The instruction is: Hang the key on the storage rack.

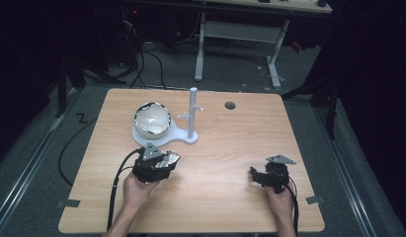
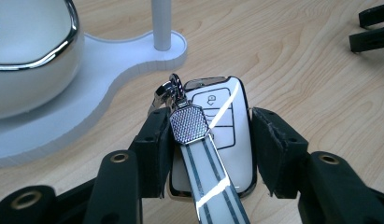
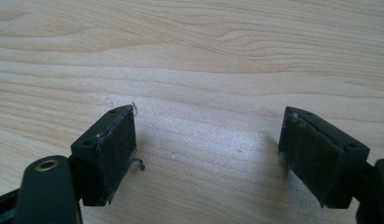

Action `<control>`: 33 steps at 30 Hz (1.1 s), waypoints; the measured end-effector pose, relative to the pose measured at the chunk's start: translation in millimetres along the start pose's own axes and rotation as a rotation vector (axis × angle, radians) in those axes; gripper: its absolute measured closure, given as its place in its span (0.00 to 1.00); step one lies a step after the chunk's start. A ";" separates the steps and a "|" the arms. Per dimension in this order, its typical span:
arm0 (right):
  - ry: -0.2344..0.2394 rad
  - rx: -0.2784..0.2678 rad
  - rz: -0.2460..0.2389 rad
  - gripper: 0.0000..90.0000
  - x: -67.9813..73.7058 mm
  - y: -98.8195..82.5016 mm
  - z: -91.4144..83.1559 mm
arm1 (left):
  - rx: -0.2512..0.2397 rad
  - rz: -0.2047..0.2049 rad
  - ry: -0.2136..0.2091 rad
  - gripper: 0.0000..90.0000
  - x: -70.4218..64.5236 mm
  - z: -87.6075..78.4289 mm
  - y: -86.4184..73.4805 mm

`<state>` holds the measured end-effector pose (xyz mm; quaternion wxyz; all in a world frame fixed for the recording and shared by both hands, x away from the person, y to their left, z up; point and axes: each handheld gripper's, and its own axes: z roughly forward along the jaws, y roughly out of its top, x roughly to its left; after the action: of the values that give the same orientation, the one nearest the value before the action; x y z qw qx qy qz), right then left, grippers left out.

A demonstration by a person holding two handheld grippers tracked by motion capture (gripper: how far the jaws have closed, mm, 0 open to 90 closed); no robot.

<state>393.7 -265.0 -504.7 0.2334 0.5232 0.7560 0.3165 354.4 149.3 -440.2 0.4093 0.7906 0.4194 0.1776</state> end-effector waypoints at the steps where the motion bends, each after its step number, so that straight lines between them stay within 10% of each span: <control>1: -0.001 0.000 0.001 0.21 0.0 0.0 0.0 | 0.000 0.003 -0.002 0.56 0.0 -0.5 1.5; 33: 0.000 0.000 0.000 0.21 0.0 -0.1 -0.1 | -0.044 0.076 -0.075 0.56 23.8 -4.7 99.3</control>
<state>393.7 -265.0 -504.7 0.2332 0.5232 0.7561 0.3165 416.9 139.8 -359.8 0.4348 0.8028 0.3697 0.1725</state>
